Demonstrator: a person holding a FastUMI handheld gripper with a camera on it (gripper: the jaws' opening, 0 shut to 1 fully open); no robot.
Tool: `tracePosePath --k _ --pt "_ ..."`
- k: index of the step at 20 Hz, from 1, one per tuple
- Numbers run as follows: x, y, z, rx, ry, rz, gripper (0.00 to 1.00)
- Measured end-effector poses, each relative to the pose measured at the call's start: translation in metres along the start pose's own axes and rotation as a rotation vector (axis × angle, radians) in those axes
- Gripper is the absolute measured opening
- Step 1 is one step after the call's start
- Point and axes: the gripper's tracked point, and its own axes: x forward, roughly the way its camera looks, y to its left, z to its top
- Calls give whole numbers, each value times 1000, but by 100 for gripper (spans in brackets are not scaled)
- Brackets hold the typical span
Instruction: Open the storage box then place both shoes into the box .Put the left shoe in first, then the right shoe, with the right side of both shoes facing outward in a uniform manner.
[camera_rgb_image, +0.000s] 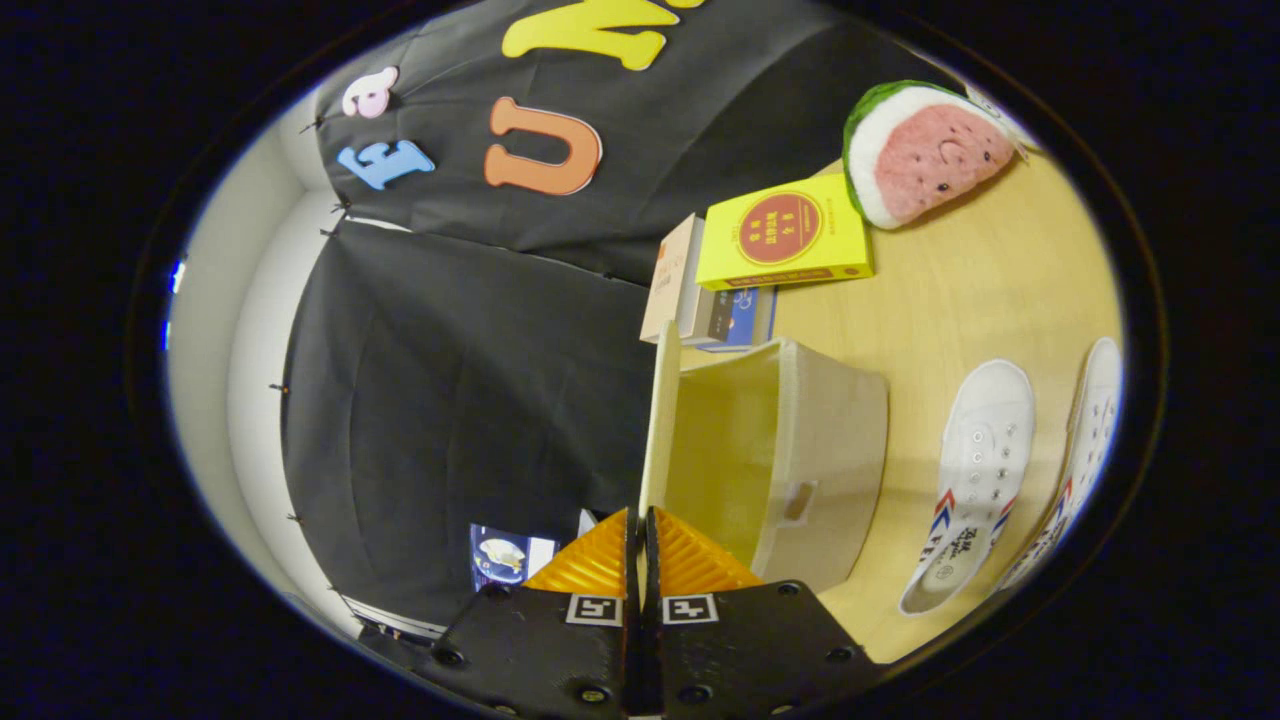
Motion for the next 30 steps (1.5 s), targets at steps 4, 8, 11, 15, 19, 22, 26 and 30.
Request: tracePosePath --k 4,8,11,15,19,22,26,30 --pt "17 35 6 -19 -41 -7 0" --pt "42 66 11 -21 -66 -16 0" --pt "67 97 9 -27 -63 -7 0" --pt "98 137 3 -69 -60 -7 3" --pt "139 167 -11 -117 -37 -26 26" --pt "161 179 -22 -157 -10 -44 46" --pt "174 188 -32 -187 13 -57 72" --pt "187 190 -42 -149 39 -37 75"
